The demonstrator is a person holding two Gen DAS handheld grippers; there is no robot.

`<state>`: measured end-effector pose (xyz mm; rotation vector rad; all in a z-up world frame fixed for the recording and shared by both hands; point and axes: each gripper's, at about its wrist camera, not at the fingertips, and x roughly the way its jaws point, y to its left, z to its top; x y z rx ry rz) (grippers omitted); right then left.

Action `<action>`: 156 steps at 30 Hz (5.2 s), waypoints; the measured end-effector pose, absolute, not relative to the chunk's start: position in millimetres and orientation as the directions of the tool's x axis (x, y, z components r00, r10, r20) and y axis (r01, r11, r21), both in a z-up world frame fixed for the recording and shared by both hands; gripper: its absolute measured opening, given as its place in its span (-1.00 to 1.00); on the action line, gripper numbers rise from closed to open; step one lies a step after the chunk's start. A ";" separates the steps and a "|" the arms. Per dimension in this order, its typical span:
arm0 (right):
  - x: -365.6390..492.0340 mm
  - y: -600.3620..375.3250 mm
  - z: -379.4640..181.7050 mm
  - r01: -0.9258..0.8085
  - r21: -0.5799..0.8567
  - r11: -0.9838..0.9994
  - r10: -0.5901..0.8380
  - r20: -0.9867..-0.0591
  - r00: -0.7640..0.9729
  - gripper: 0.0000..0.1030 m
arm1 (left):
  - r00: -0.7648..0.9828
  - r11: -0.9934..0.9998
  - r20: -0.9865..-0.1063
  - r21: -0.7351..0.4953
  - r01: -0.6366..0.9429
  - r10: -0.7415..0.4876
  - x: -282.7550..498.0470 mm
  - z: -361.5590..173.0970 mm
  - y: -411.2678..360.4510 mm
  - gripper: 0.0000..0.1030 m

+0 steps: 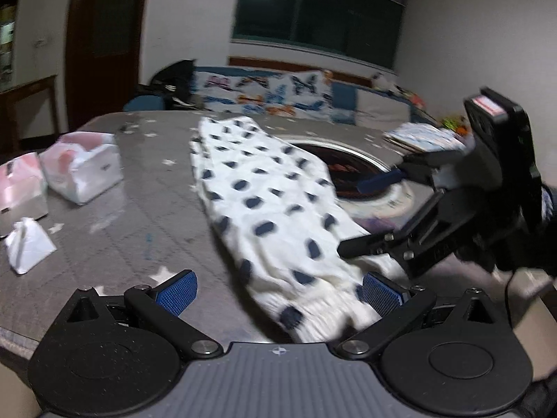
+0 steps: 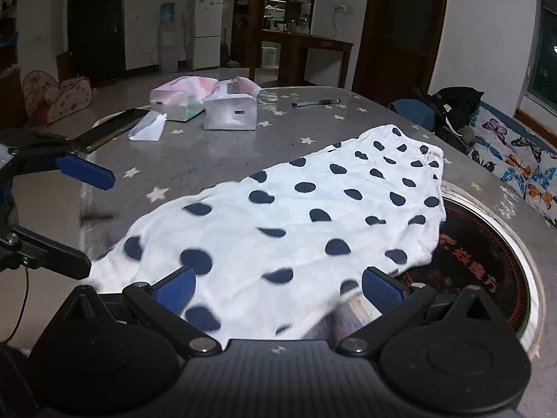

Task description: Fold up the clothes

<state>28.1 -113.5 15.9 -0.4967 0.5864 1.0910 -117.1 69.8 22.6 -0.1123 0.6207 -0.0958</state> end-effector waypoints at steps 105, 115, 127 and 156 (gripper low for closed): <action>-5.6 -162.5 69.2 -0.978 0.131 0.164 0.777 -0.627 0.046 -0.44 | 0.858 0.834 -0.430 0.334 0.440 -0.281 -133.5 27.9 7.2 -0.61; 10.2 -174.2 100.0 -0.965 0.215 0.152 0.862 -0.507 0.023 -0.16 | 0.873 0.891 -0.374 0.200 0.406 -0.314 -176.9 69.5 21.8 -0.63; 57.7 -170.9 99.0 -0.920 0.332 0.209 0.881 -0.472 0.030 -0.11 | 0.877 0.926 -0.390 0.134 0.354 -0.279 -197.3 83.0 42.3 -0.64; 121.2 -128.4 -3.0 -0.864 0.338 0.374 0.745 -0.663 0.064 -0.13 | 0.890 0.936 -0.292 -0.135 0.324 -0.350 -72.9 152.3 113.2 -0.64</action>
